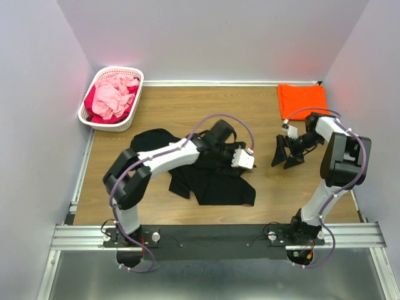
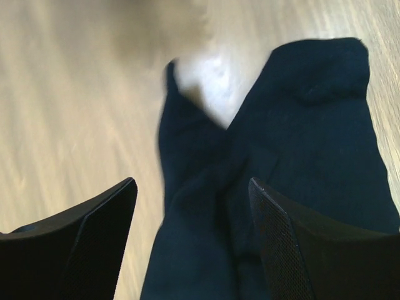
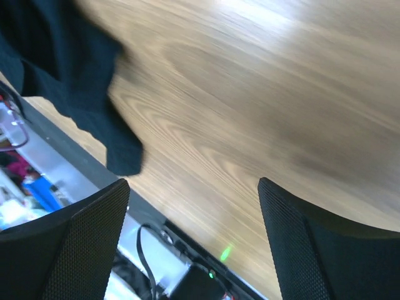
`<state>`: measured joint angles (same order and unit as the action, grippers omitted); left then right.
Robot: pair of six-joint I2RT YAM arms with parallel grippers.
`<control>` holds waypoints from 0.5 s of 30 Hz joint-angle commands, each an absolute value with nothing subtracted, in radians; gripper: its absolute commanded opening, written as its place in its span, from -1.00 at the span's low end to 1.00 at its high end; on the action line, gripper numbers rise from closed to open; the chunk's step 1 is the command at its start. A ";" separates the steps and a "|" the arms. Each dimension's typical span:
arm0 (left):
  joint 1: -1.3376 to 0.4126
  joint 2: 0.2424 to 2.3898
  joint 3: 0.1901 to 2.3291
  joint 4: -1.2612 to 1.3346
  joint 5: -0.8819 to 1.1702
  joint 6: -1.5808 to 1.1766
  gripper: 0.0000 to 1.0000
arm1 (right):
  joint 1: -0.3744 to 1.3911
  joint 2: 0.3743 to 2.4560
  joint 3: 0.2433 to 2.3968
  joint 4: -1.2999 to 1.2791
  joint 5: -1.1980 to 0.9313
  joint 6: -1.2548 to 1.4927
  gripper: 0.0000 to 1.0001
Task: Fold and stack the t-shirts
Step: Flatten the tshirt out
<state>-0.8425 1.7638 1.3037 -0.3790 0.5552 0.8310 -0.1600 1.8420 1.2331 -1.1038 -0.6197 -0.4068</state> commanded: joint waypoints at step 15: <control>-0.823 1.965 1.515 -0.540 0.284 1.003 -1.00 | -0.215 1.948 1.230 -1.262 -0.660 -0.552 0.78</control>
<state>-0.8913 1.9808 1.4586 -0.4595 0.3058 0.9882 -0.2234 1.9259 1.2240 -1.2369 -0.6239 -0.5289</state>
